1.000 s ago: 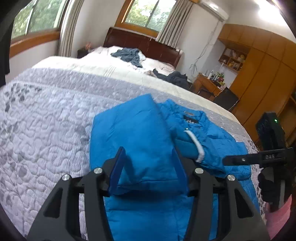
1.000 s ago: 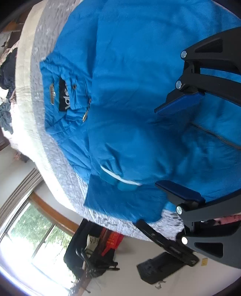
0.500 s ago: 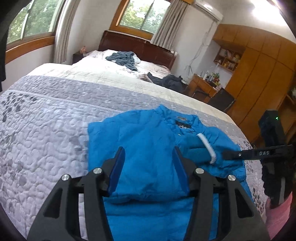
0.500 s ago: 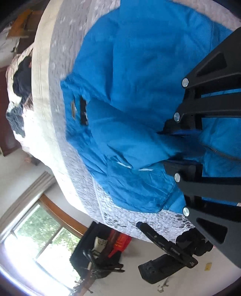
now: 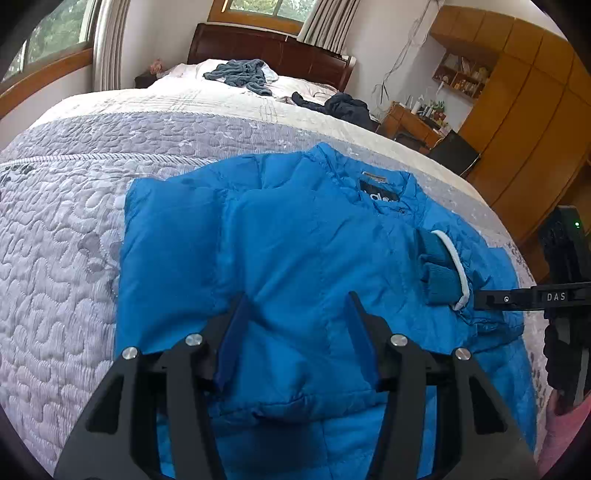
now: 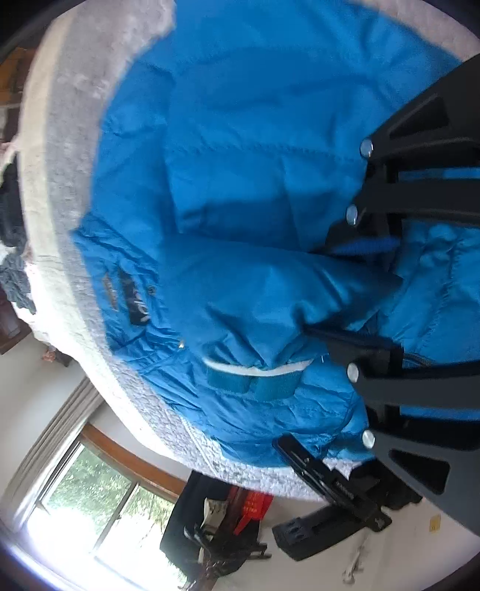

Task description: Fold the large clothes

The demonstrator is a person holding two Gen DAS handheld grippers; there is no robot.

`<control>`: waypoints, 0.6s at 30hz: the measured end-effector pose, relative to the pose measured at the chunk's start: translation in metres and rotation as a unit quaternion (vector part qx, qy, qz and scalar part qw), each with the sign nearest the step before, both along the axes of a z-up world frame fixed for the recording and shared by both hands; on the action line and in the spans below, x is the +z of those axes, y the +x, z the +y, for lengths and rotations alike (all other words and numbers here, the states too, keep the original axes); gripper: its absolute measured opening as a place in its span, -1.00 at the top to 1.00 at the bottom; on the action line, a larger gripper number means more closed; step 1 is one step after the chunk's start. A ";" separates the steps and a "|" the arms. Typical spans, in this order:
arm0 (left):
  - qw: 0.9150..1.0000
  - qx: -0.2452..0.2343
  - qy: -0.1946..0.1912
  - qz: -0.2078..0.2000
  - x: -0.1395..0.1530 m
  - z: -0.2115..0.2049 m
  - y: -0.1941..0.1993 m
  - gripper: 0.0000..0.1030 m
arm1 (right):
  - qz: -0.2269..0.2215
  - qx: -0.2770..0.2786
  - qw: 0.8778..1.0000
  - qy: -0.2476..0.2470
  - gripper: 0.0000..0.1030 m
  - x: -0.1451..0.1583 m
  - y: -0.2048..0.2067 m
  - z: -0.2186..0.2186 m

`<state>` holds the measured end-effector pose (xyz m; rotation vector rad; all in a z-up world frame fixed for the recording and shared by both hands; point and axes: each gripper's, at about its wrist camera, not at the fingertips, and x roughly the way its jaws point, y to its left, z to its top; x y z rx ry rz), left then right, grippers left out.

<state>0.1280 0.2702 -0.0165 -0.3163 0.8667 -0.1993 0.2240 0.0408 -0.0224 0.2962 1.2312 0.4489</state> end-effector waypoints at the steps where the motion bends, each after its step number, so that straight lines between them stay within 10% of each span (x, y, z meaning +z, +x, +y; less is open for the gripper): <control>1: 1.000 0.002 -0.005 -0.003 0.003 0.002 -0.001 -0.04 | -0.019 -0.003 1.000 -0.018 0.16 0.010 -0.003 0.001; 6: 1.000 0.017 -0.006 -0.018 0.019 0.008 -0.007 -0.12 | -0.091 0.032 0.992 -0.084 -0.10 0.049 -0.019 0.035; 13: 1.000 0.020 -0.006 0.007 0.003 0.014 -0.001 -0.13 | -0.089 0.082 0.976 -0.183 -0.60 0.022 -0.009 0.112; 18: 1.000 0.017 -0.001 0.007 -0.002 0.013 0.001 -0.12 | -0.102 0.068 0.951 -0.284 -0.30 -0.003 0.003 0.125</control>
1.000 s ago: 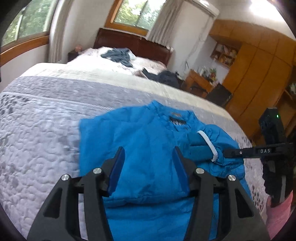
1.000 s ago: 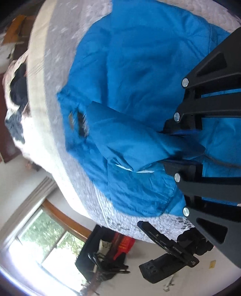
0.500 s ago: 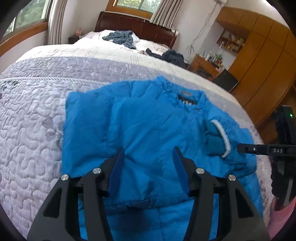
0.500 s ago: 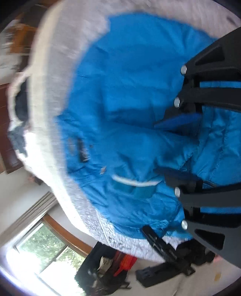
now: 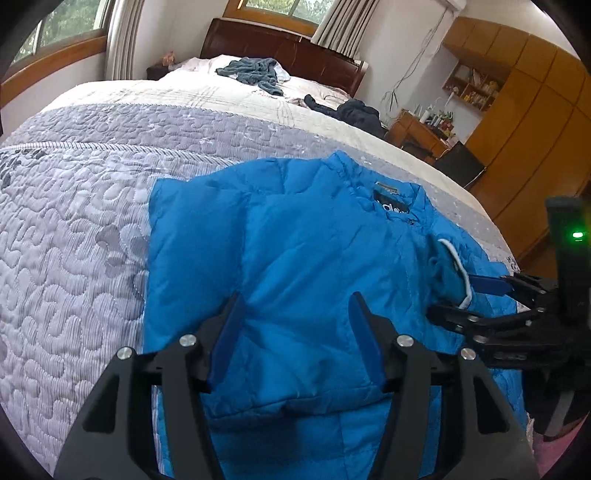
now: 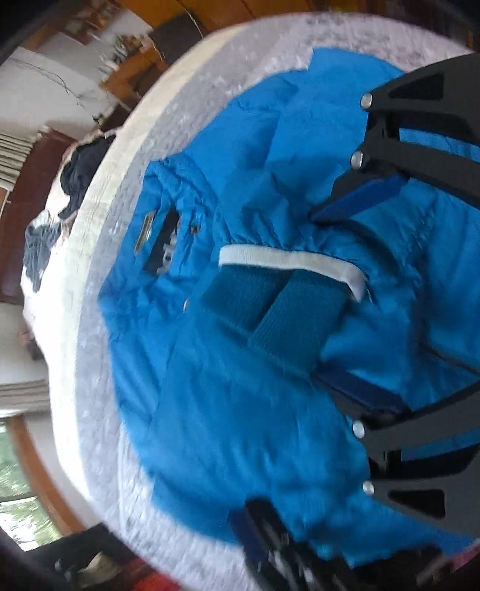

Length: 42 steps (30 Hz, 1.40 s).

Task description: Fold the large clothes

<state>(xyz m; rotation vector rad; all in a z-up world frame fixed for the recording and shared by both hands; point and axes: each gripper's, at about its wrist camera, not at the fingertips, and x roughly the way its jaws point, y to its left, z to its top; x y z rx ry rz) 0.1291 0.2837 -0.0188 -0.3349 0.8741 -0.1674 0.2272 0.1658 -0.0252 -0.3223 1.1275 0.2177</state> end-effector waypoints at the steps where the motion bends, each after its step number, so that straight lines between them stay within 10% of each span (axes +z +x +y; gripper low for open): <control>1: 1.000 -0.001 0.004 -0.001 0.000 -0.001 0.000 -0.12 | -0.005 -0.008 1.000 -0.006 -0.02 0.000 0.003 -0.005; 4: 1.000 -0.002 0.013 -0.003 -0.002 -0.003 -0.001 -0.13 | 0.000 -0.026 0.999 0.025 0.41 0.007 0.006 -0.024; 13: 1.000 0.001 0.021 -0.004 -0.005 -0.005 -0.001 -0.13 | 0.008 -0.073 0.973 0.217 0.51 0.052 -0.015 -0.136; 24: 0.999 0.010 0.041 0.002 0.003 -0.011 -0.001 -0.13 | 0.013 -0.170 0.962 0.212 0.47 0.025 -0.039 -0.250; 31: 0.998 -0.024 0.056 -0.031 0.037 -0.044 -0.005 -0.26 | -0.019 -0.100 0.971 0.217 0.36 0.054 -0.027 -0.208; 42: 0.997 -0.032 0.061 0.019 -0.008 -0.036 0.009 -0.27 | 0.038 -0.140 0.964 0.224 0.38 -0.014 -0.001 -0.231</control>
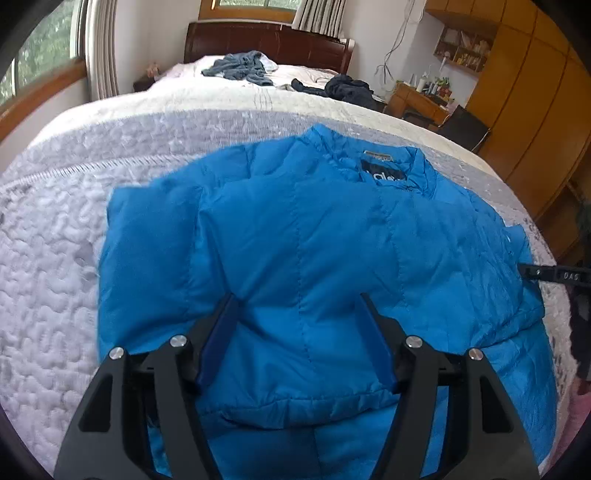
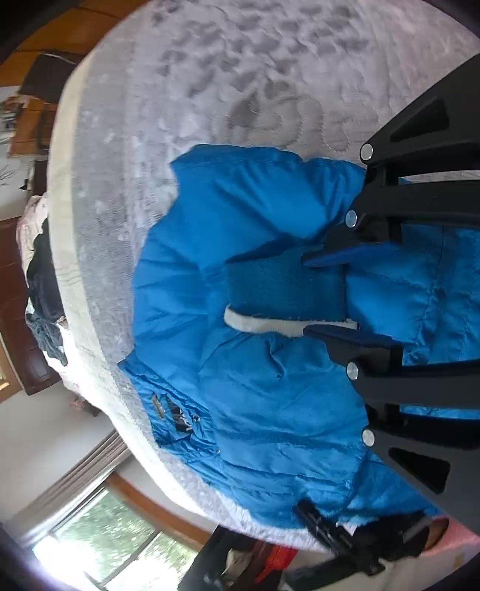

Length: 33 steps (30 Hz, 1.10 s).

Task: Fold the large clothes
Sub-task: 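Move both tools to the jacket hem with the silver band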

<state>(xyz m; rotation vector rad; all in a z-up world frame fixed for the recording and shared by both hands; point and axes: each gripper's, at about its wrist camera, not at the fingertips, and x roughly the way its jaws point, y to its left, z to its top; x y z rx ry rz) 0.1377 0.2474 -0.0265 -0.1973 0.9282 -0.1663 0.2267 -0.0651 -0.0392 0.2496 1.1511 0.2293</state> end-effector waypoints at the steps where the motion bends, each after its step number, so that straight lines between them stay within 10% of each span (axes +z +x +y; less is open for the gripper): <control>1: 1.000 0.001 0.001 0.001 0.001 0.000 0.000 -0.27 | 0.001 -0.001 1.000 0.003 0.38 -0.001 -0.001 -0.001; 7: 1.000 0.010 -0.022 0.000 0.026 0.009 -0.025 -0.26 | -0.034 0.006 0.999 0.033 0.24 0.024 -0.028 -0.006; 15: 1.000 -0.001 0.020 -0.005 0.051 0.045 -0.152 -0.53 | -0.066 0.062 0.996 0.016 -0.14 0.052 -0.135 -0.023; 24: 0.998 0.020 -0.039 0.054 0.023 0.065 -0.276 -0.54 | -0.038 0.088 0.995 0.027 -0.34 0.025 -0.269 -0.031; 33: 0.995 -0.002 -0.066 0.080 0.000 0.041 -0.305 -0.55 | -0.009 0.072 0.995 0.061 -0.35 -0.010 -0.322 -0.040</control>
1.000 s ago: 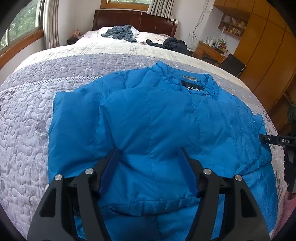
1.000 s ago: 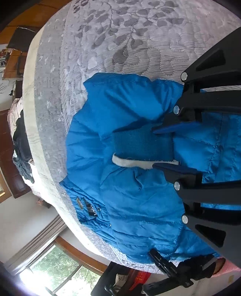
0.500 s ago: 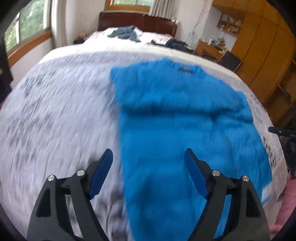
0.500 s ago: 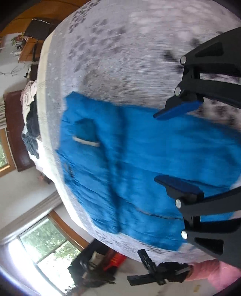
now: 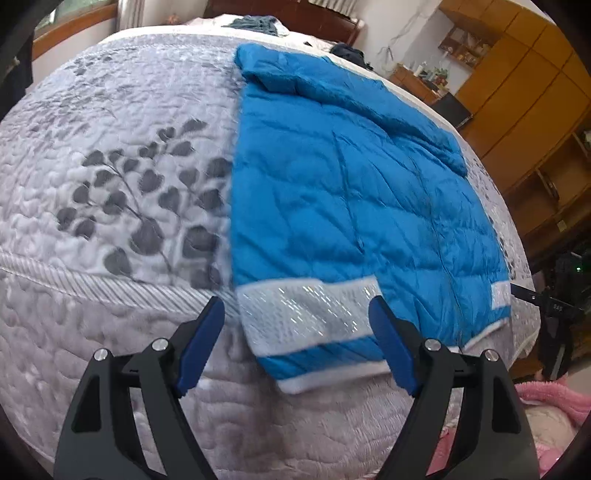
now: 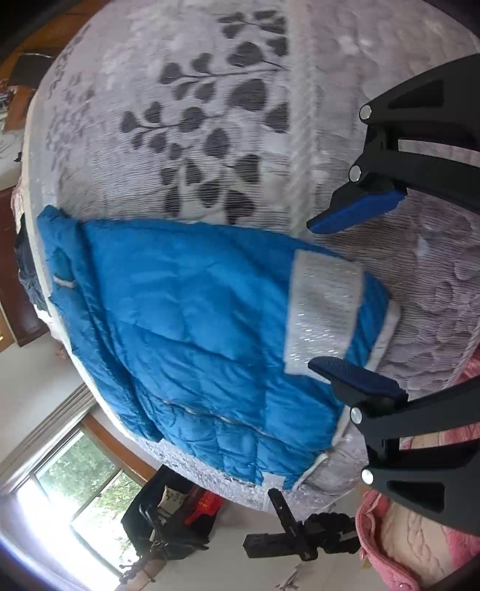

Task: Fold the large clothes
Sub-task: 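Move both tools to the jacket hem with the silver band, then grasp the silver-banded hem with both tools and lift it toward the collar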

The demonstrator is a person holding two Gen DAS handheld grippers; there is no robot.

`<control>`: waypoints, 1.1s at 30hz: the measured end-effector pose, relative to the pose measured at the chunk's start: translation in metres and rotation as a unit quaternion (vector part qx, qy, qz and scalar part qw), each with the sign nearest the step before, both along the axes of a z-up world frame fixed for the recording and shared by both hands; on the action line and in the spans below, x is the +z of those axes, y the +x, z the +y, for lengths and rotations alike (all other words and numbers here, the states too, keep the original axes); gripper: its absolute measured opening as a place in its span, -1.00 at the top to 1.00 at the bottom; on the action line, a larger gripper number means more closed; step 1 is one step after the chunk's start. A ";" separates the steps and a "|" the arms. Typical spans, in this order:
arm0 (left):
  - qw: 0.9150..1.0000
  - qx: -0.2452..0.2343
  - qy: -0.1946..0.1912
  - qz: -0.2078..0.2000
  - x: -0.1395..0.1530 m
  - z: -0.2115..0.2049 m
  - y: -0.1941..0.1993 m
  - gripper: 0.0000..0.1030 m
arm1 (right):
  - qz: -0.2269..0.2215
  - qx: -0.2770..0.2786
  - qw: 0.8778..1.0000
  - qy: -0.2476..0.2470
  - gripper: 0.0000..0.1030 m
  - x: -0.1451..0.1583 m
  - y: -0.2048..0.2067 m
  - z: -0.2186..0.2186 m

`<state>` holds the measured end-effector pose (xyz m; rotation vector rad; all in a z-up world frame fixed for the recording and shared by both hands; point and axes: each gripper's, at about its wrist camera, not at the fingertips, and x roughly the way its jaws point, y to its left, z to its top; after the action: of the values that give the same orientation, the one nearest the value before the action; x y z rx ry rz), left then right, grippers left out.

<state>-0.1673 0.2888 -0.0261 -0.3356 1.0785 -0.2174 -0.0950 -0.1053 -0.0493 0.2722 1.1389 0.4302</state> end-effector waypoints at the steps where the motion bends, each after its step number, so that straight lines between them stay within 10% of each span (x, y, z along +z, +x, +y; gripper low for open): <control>1: 1.000 -0.003 -0.004 0.004 -0.003 -0.002 0.001 -0.55 | 0.002 0.000 1.000 0.003 -0.35 -0.003 -0.002 0.001; 8: 1.000 -0.012 -0.010 0.012 -0.013 -0.015 0.000 -0.52 | 0.003 0.013 1.000 0.011 -0.04 -0.016 -0.004 0.013; 18: 0.998 0.019 -0.055 0.021 -0.009 0.002 -0.001 0.60 | -0.013 0.019 0.999 0.026 0.64 -0.005 -0.006 0.016; 33: 0.988 -0.019 -0.106 -0.111 0.081 0.004 0.027 0.74 | -0.096 0.038 0.991 0.087 0.77 0.086 0.020 0.002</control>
<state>-0.1399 0.2932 0.0545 -0.4693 0.8447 -0.3961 -0.0753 -0.1033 0.0370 0.3320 0.9275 0.6121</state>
